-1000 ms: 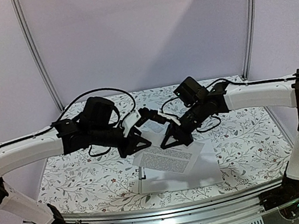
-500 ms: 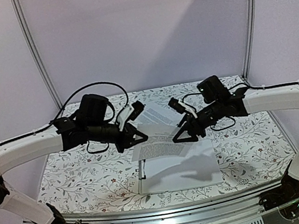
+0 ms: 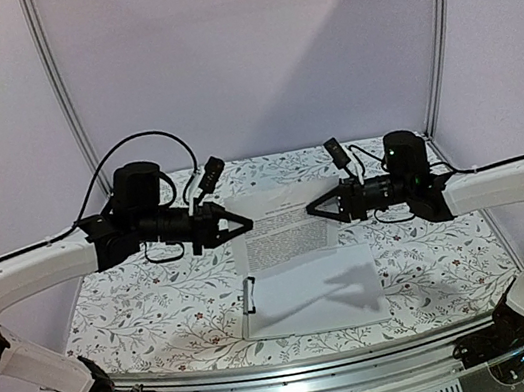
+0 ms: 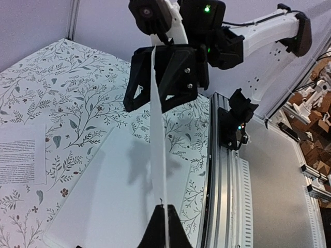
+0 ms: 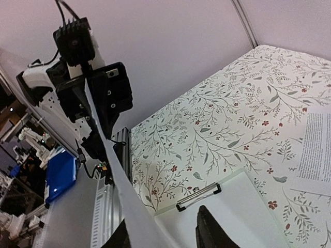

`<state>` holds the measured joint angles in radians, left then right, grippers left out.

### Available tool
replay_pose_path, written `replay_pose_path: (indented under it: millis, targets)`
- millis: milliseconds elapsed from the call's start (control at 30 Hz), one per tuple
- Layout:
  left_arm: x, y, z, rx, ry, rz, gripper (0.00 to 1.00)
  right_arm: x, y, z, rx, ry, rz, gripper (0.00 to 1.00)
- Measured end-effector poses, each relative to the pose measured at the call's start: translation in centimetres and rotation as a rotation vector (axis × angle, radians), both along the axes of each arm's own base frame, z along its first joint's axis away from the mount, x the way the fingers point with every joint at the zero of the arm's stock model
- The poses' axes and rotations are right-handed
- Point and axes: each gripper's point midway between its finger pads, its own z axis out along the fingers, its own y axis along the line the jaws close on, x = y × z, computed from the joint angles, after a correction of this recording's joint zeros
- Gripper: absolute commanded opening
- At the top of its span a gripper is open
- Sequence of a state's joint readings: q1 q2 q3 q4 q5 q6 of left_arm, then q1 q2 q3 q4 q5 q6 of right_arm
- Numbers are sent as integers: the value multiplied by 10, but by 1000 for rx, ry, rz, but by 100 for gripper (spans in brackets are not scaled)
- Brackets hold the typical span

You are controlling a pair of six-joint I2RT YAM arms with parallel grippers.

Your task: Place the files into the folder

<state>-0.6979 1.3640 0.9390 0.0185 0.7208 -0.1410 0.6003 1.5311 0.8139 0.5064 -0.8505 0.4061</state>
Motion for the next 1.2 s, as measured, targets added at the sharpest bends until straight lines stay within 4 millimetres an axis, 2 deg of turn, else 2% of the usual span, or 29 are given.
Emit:
replay_pose_path:
  millis: [33, 100, 133, 167, 267, 400, 533, 633, 667, 767, 867, 900, 967, 1067, 1200]
  targets:
    - [0, 0, -1, 1, 6, -1, 0, 1, 0, 2, 11, 5, -3, 23]
    - [0, 0, -2, 2, 13, 1, 0, 2, 1, 5, 23, 9, -7, 20]
    - [1, 1, -2, 2, 15, 4, 0, 2, 1, 4, 26, 18, -8, 21]
    - [4, 3, -3, 4, 19, 17, 0, 3, 1, 2, 25, 42, -11, 28]
    - [7, 4, -3, 4, 23, 26, 0, 2, 1, 1, 25, 61, -12, 29]
    - [13, 7, -8, 11, 41, 45, 0, -1, 0, -7, 15, 88, -12, 19]
    - [18, 7, -17, 26, 70, 56, 0, -2, -1, -11, 8, 111, -13, 0]
    - [20, 7, -20, 32, 82, 63, 0, -2, -1, -13, 4, 116, -14, 0]
    - [20, 8, -21, 33, 84, 67, 4, -2, -2, -13, 3, 117, -14, 0]
    - [27, 10, -25, 53, 94, 105, 34, -3, -2, -16, -7, 131, -17, 0]
    - [45, 17, -33, 124, 114, 214, 44, -4, -4, -27, -45, 186, -23, 0]
    - [55, 20, -37, 157, 123, 265, 51, -5, -4, -32, -65, 217, -26, 0]
    - [72, 28, -45, 229, 141, 364, 53, -5, -4, -40, -99, 274, -29, 0]
    - [90, 46, -64, 347, 202, 519, 51, -7, -6, -55, -141, 362, -36, 0]
    - [88, 69, -106, 495, 344, 649, 49, -12, -12, -73, -187, 457, -56, 0]
